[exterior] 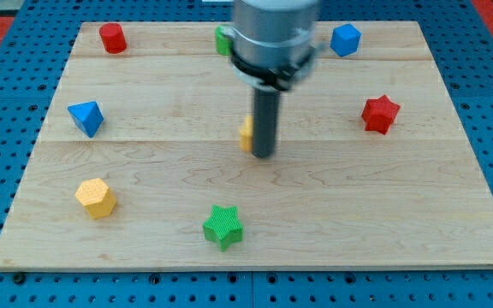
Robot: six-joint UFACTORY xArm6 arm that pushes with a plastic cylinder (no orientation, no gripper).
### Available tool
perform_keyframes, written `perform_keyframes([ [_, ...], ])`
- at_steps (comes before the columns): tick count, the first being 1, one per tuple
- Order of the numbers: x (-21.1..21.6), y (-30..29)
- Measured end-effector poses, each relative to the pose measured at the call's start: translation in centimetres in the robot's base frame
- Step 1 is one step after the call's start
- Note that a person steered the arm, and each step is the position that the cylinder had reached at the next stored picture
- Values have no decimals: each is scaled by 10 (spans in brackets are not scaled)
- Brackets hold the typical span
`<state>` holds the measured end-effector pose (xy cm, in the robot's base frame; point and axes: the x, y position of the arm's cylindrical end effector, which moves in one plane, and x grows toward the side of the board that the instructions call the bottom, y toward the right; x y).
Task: Slide the red star towards the heart
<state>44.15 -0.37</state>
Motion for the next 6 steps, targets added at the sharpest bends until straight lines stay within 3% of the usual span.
perform_keyframes([
  [1,-5,22],
  [3,-4,192],
  [4,-14,237],
  [5,-35,244],
  [6,-45,181],
])
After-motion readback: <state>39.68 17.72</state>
